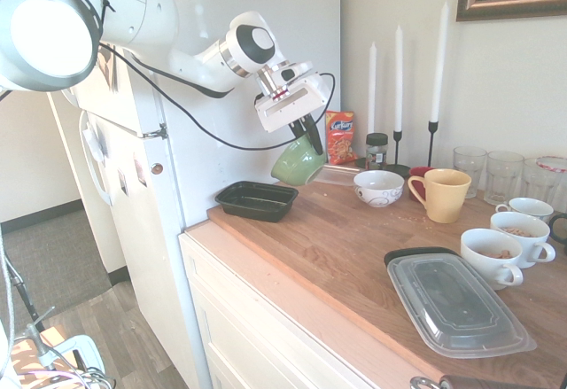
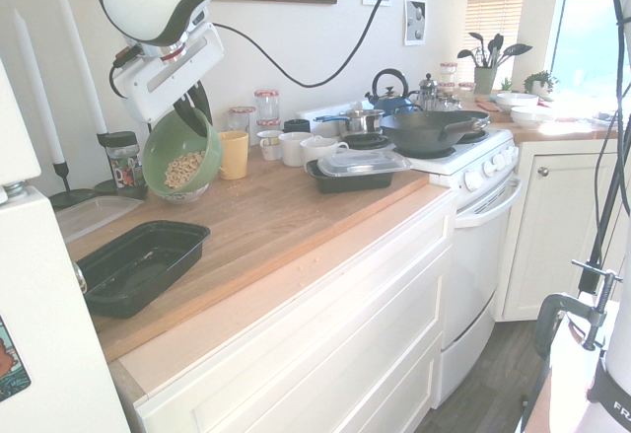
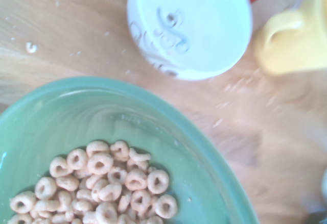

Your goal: Pour the cereal into the box

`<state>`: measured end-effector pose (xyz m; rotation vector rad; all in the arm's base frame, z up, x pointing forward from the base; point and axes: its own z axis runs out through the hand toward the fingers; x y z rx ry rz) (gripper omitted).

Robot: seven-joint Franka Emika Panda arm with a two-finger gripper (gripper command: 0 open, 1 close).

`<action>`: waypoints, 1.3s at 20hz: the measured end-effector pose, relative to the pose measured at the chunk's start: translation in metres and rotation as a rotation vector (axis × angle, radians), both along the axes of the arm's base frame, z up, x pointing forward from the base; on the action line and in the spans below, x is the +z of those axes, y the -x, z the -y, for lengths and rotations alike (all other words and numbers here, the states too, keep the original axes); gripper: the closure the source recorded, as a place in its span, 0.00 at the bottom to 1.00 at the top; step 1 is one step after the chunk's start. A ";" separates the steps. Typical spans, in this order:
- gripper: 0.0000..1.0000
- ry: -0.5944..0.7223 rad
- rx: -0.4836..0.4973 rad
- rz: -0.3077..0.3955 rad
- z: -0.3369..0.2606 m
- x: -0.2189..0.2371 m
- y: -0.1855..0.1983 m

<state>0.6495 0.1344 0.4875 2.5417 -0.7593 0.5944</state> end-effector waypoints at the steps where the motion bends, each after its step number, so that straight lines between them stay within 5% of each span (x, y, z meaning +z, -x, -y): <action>1: 1.00 0.044 0.017 0.012 -0.006 -0.003 0.002; 13: 1.00 0.307 0.173 0.072 -0.070 -0.039 0.019; 26: 1.00 0.430 0.217 0.123 -0.089 -0.056 0.018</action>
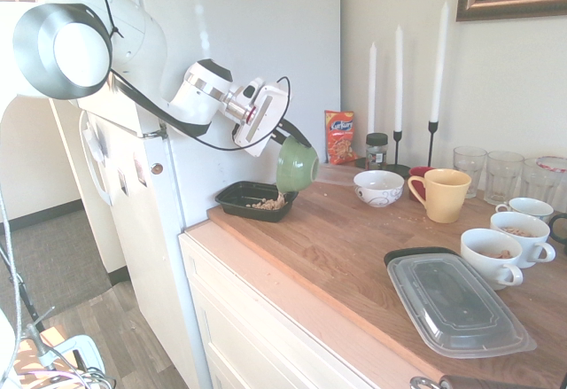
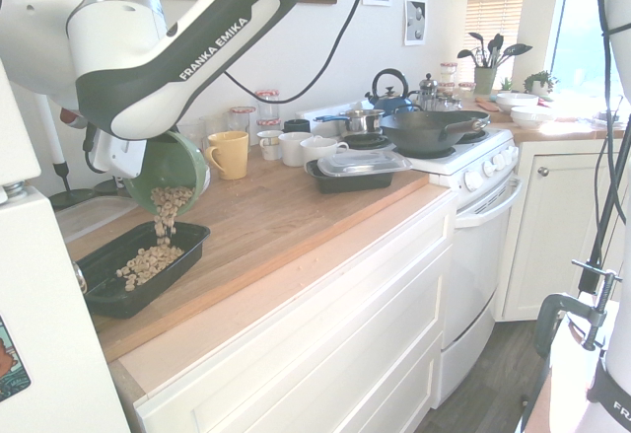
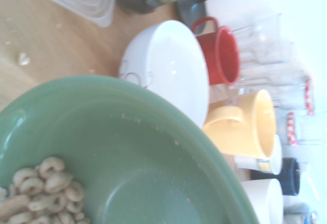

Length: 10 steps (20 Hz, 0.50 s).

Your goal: Pour the cereal into the box

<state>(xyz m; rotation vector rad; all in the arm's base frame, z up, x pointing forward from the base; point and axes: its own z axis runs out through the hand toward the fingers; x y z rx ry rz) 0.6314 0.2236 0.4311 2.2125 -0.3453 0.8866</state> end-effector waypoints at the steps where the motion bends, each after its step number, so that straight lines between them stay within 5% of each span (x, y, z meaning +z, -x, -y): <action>1: 1.00 0.003 0.001 0.005 0.000 0.000 0.000; 10: 1.00 0.047 0.004 0.064 0.000 -0.008 0.005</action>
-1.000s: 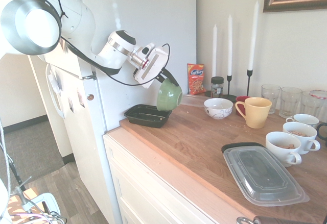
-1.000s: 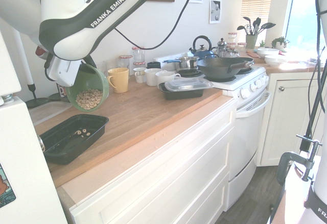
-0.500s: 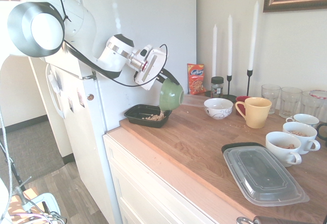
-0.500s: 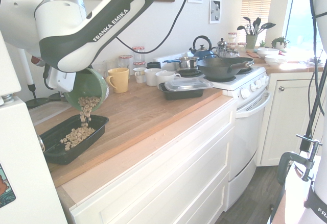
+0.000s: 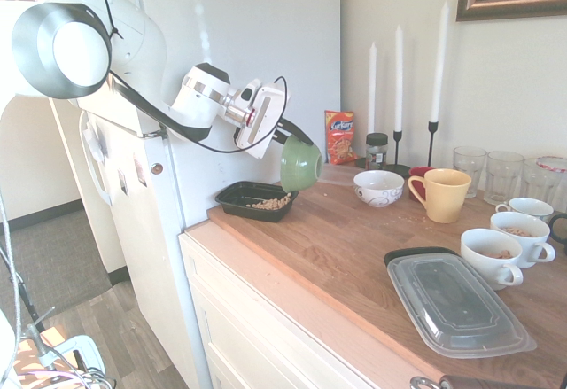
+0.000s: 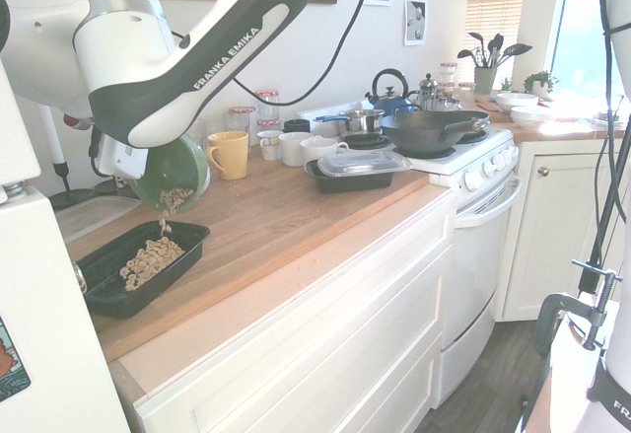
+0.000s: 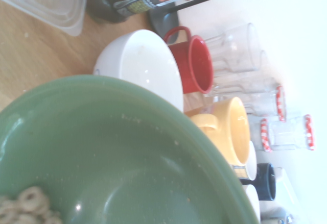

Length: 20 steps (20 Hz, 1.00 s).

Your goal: Pour the cereal into the box

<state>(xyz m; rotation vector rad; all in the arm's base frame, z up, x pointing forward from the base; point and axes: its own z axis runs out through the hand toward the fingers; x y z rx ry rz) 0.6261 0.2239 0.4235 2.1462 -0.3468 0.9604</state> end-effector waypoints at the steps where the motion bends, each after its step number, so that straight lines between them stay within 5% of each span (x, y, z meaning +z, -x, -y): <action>1: 1.00 0.007 0.002 0.003 0.000 -0.001 0.002; 20: 1.00 0.106 0.046 0.073 -0.005 -0.006 0.025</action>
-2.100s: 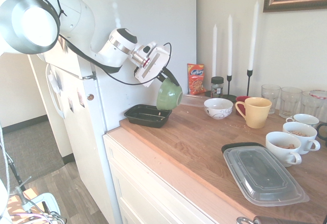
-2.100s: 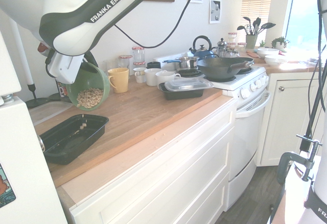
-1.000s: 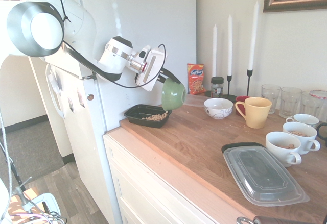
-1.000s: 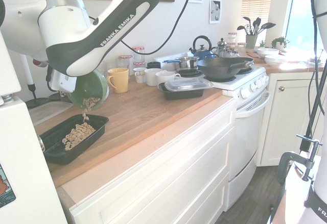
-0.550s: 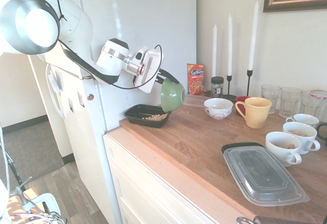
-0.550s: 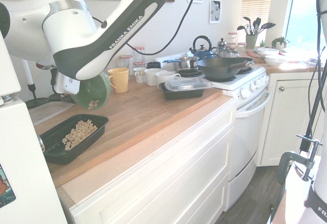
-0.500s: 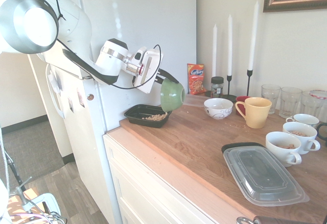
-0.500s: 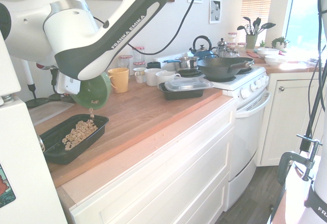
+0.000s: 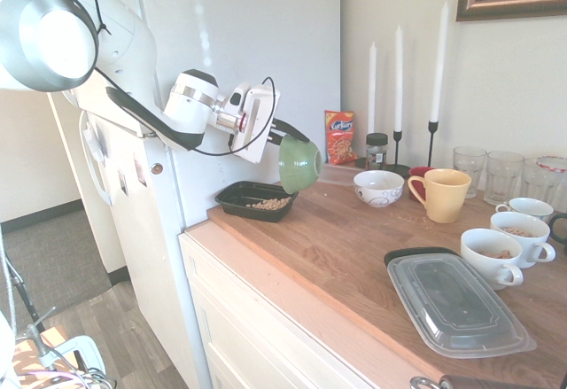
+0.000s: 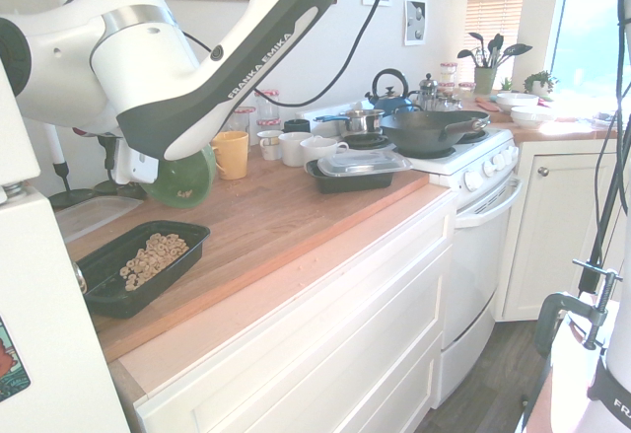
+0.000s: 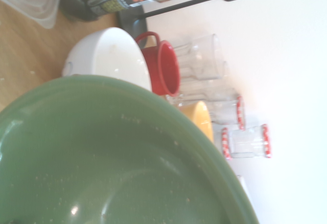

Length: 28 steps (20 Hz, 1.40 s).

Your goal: Pour the cereal into the box

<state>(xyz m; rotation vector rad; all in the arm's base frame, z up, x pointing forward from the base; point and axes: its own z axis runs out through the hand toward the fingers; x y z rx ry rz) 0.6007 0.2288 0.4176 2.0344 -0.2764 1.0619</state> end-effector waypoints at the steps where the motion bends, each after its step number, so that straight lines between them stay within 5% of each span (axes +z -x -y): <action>1: 1.00 0.005 -0.001 0.002 0.000 0.001 0.000; 28: 1.00 0.024 -0.006 0.011 -0.002 0.004 0.003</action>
